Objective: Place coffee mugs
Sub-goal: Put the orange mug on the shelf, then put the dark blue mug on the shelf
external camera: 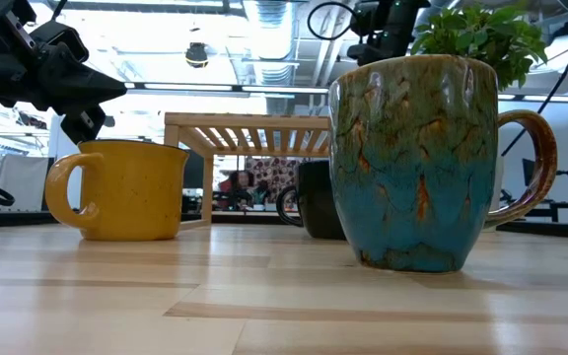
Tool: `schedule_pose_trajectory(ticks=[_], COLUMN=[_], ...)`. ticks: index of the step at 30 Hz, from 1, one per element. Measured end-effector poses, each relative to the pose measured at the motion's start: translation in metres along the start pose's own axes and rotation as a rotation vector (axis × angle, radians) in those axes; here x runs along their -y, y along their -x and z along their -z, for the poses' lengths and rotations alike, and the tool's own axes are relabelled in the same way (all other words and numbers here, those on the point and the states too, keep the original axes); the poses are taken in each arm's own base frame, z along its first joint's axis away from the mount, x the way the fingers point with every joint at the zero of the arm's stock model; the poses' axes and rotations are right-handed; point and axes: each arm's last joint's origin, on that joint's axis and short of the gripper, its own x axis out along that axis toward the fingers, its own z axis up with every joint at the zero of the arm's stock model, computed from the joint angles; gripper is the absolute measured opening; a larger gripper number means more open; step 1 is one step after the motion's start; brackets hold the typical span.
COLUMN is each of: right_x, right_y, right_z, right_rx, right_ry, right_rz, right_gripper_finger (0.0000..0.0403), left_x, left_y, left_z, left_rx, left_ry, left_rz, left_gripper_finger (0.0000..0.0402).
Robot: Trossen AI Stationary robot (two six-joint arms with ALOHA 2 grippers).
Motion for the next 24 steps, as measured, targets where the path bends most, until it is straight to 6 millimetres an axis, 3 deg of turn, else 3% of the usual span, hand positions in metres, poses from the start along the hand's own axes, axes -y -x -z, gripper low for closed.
schedule_pose_trajectory(ticks=[13,20,24], right_x=[0.006,-0.016,-0.032], right_y=[0.037,0.072,0.09], right_z=[-0.008,-0.001,0.014], right_rx=[0.111,0.166,0.163], right_ry=[0.024,0.128,0.208], right_rz=[-0.017,-0.144,-0.191], right_gripper_finger=[0.0193,0.0193,0.0193], left_x=[0.0,0.0,0.0], left_y=[0.0,0.0,0.0], left_z=[0.0,0.0,0.0], left_rx=[0.0,0.0,0.0], left_ry=[0.0,0.0,0.0], left_rz=[0.0,0.0,0.0], left_gripper_finger=[0.0,0.0,0.0])
